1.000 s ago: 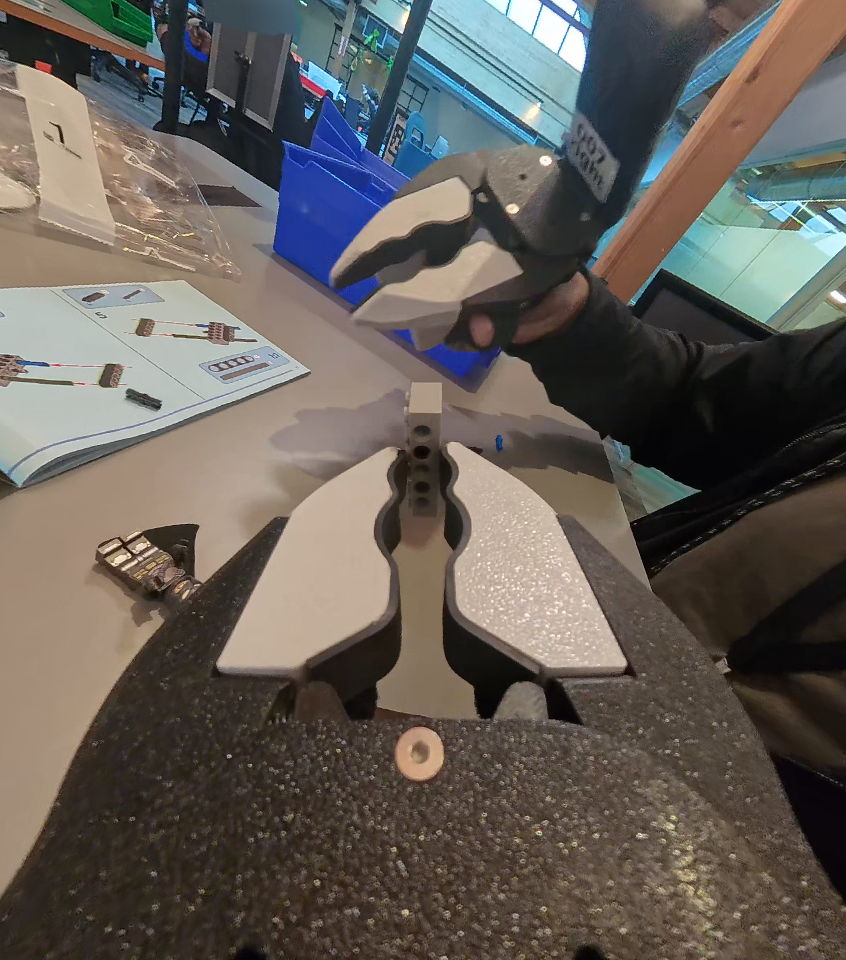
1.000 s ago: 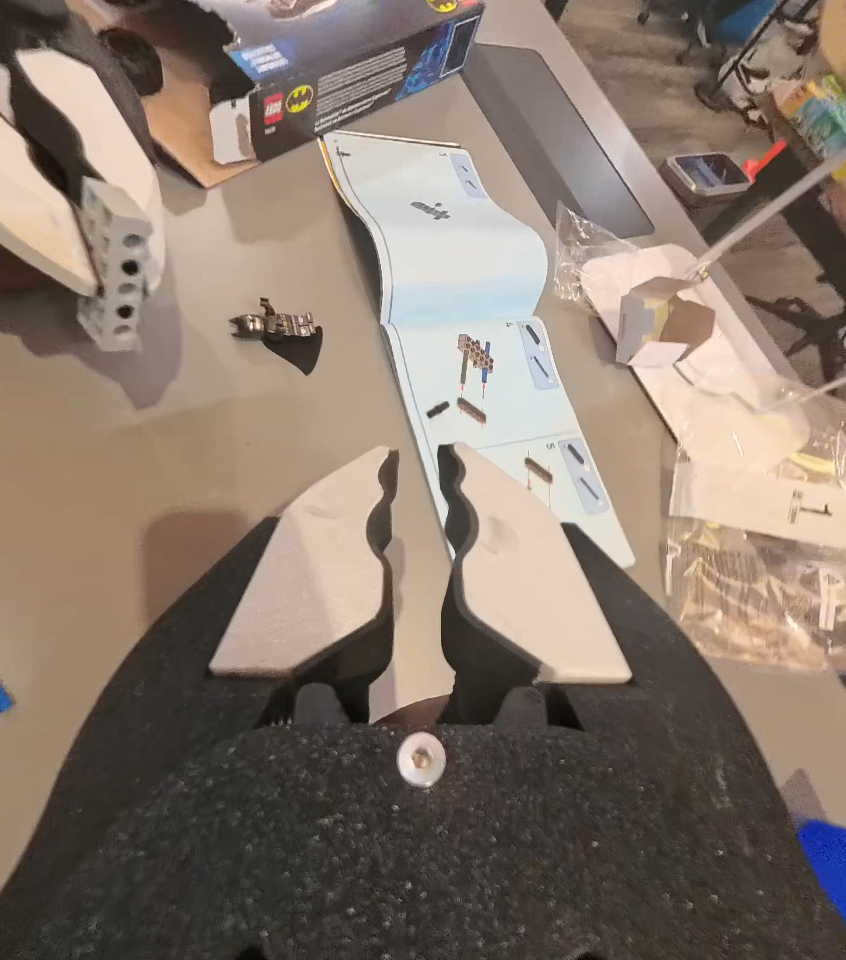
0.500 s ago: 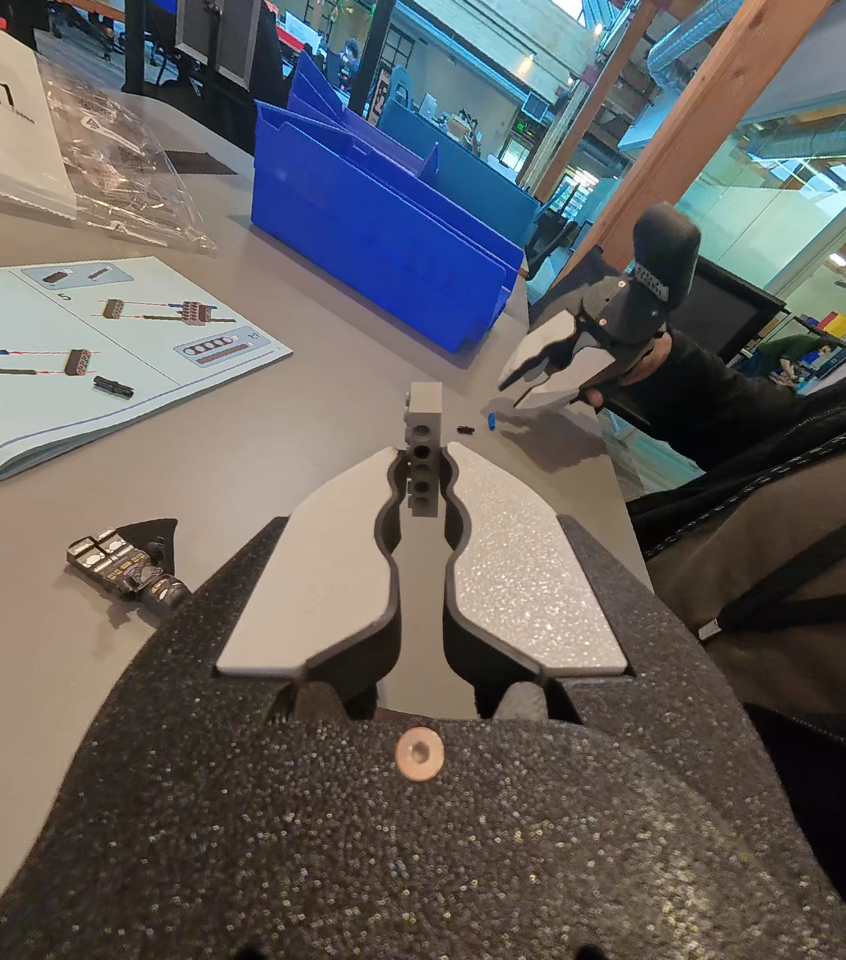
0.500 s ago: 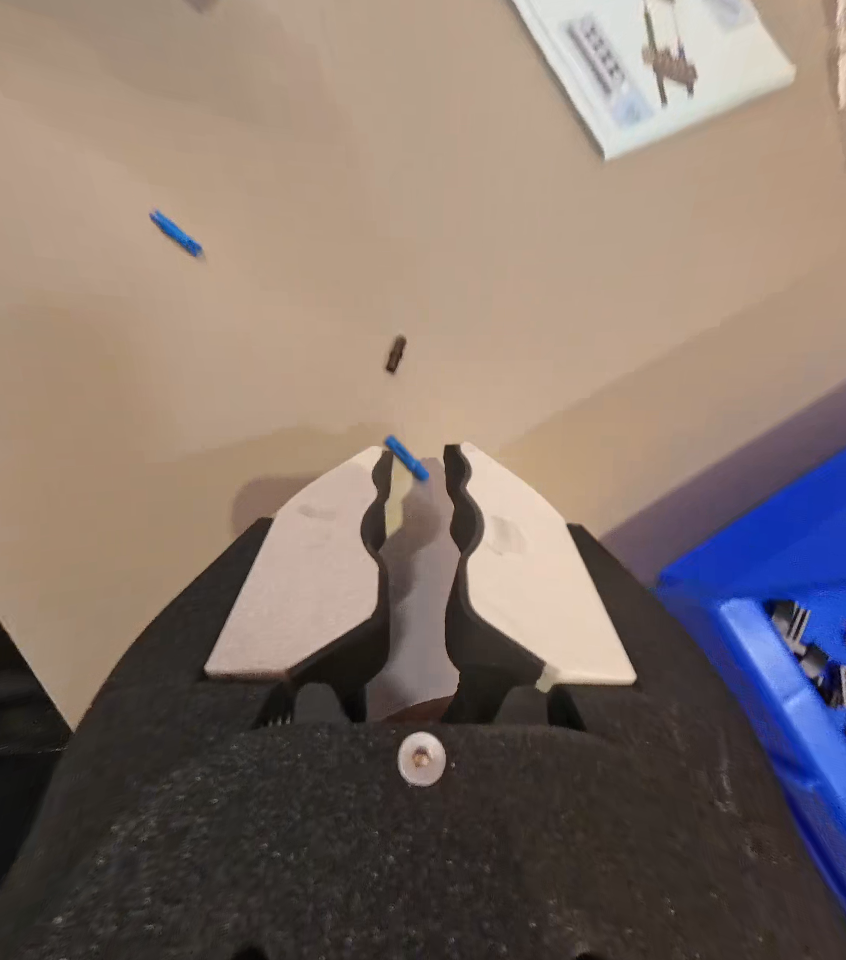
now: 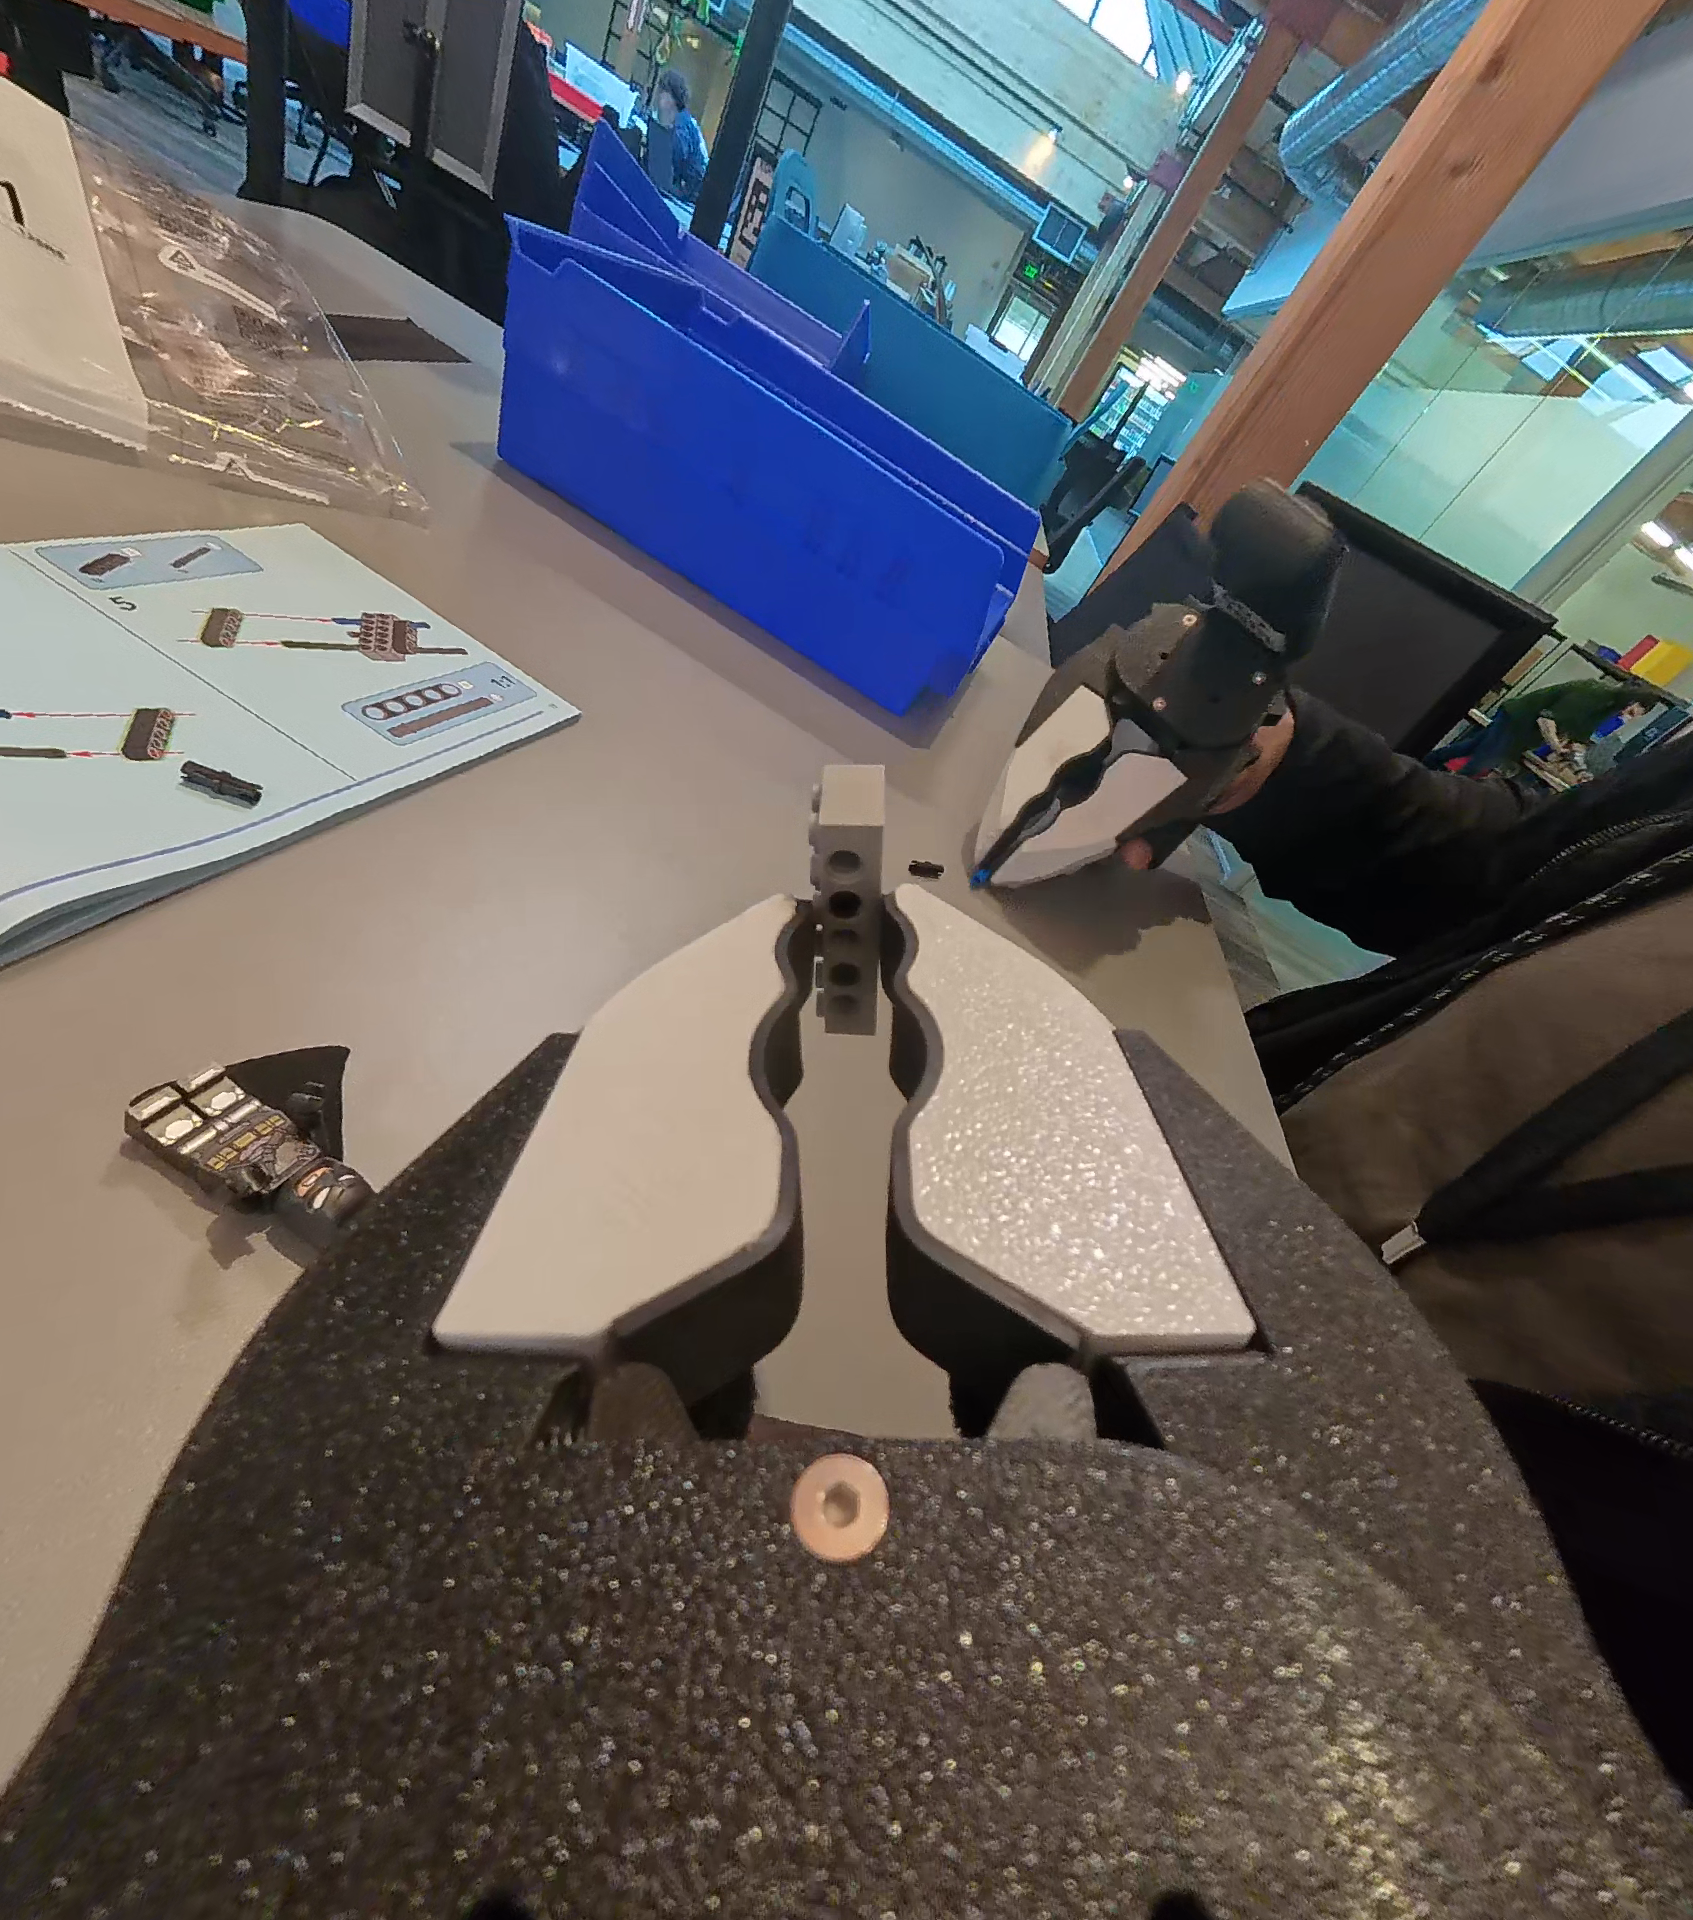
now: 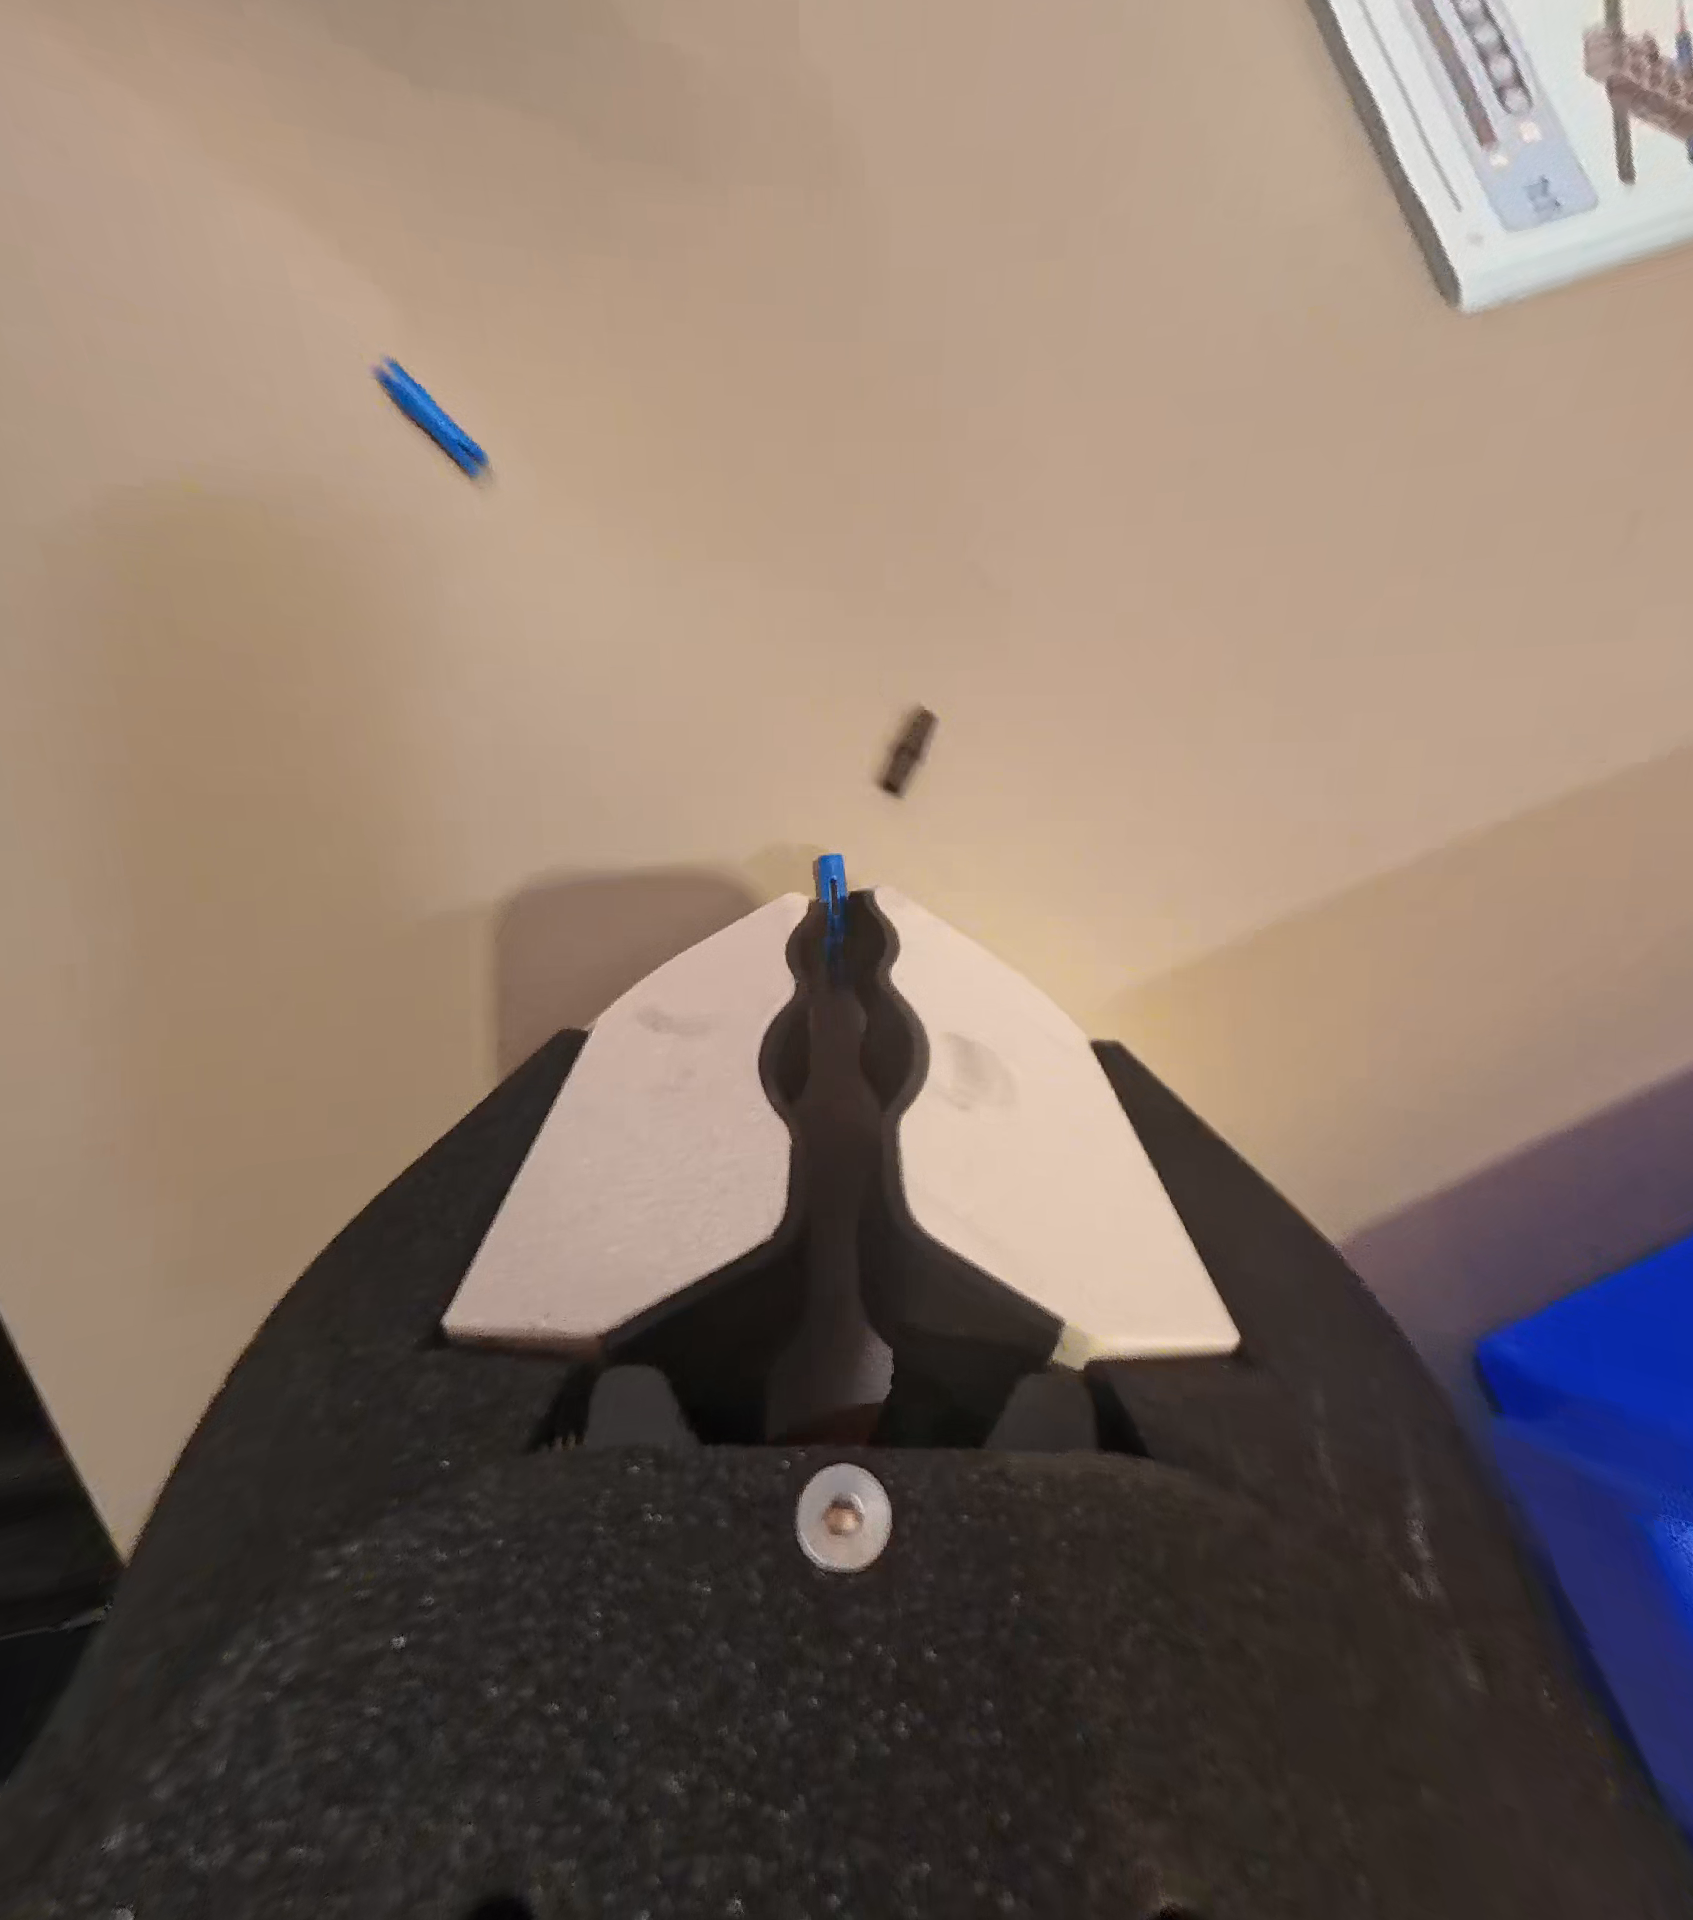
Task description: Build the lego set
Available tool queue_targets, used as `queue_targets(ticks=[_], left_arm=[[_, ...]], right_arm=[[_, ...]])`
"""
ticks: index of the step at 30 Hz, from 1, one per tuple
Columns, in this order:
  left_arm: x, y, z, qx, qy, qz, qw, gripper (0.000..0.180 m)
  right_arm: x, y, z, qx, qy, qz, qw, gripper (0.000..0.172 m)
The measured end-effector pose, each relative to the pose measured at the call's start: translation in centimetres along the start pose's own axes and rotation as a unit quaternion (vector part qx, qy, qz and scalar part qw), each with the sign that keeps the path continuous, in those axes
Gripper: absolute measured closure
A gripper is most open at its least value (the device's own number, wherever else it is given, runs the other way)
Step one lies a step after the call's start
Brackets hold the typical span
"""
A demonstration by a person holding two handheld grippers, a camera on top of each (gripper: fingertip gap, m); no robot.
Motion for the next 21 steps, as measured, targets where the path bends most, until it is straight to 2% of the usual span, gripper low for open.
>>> queue_targets(ticks=[5,10,15,18,21], left_arm=[[-0.1,-0.1,0.0,0.001,-0.004,0.000,1.000,0.169],[0.2,-0.2,0.1,-0.001,0.005,0.010,1.000,0.169],[0.6,-0.6,0.1,0.001,0.006,0.020,1.000,0.169],[0.6,-0.6,0.1,0.002,0.003,0.018,1.000,0.169],[0.5,-0.6,0.0,0.001,0.001,0.020,1.000,0.169]], right_arm=[[-0.5,-2.2,5.9,0.042,0.063,0.034,0.997,0.168],[-4.3,-3.4,10.8,0.099,0.050,0.042,0.993,0.167],[-5.7,-3.7,11.5,0.112,0.034,0.050,0.992,0.163],[-4.6,-3.2,11.2,0.102,0.047,0.055,0.992,0.156],[-2.7,-3.9,10.3,0.115,0.062,0.086,0.988,0.155]])
Point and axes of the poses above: each gripper's, where its closed fingertips meet, x back along the fingers, z out of its top, y = z × x across the jaws, the point moved 3 cm from there along x, back along the fingers, and after that the axes turned 13 degrees about -y, right-handed, at the moved point
